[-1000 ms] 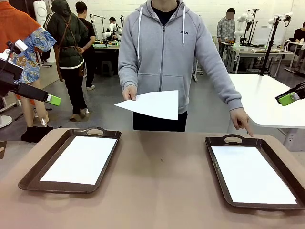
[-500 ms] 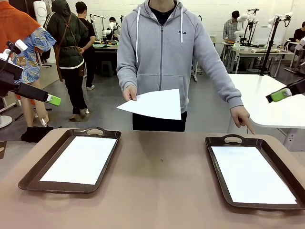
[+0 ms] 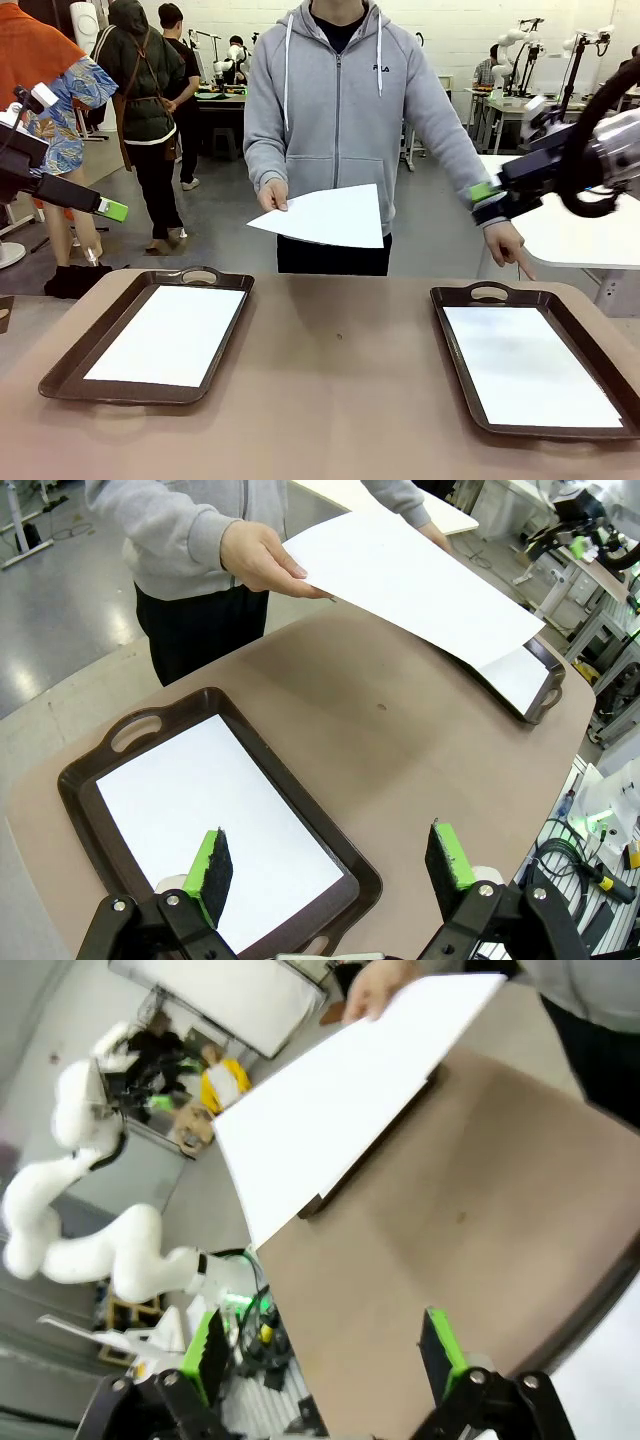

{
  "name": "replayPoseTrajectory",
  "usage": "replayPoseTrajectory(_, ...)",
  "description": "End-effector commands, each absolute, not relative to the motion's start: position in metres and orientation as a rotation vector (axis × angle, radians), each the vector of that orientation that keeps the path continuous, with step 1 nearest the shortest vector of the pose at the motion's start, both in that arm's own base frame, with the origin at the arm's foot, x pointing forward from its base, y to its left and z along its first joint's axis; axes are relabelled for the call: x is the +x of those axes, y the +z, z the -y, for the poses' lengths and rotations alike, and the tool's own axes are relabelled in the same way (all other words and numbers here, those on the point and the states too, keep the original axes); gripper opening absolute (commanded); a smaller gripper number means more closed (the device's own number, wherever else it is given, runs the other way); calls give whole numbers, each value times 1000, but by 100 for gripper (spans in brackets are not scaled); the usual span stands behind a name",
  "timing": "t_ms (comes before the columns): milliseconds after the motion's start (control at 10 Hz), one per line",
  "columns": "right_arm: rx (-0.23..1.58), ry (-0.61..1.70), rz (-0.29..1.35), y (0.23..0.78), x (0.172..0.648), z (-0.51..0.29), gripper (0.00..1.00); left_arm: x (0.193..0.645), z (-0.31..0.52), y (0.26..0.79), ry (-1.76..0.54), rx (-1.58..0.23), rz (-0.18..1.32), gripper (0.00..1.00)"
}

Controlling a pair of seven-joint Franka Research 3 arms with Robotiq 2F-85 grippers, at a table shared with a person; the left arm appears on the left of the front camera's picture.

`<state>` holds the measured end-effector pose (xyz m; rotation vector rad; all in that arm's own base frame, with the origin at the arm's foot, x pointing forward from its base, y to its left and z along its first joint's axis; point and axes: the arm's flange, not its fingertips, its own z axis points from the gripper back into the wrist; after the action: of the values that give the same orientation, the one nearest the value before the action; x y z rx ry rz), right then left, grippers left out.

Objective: Sort the A4 documents.
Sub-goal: Receive the A4 Paper.

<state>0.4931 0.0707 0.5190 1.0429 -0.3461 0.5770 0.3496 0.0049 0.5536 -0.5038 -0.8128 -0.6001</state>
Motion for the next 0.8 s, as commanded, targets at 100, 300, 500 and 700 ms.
replayPoseTrajectory(100,1122,383,258,511,529,-106,100,350,-5,553,-601,-503,816,100)
replayPoseTrajectory(300,1203,283,241,501,549,-126,100,350,-5,553,-601,-503,816,100)
replayPoseTrajectory(500,1247,208,211,482,568,-146,100,350,-5,553,-601,-503,816,100)
replayPoseTrajectory(700,1253,191,169,466,575,-165,100,350,-5,553,-601,-503,816,100)
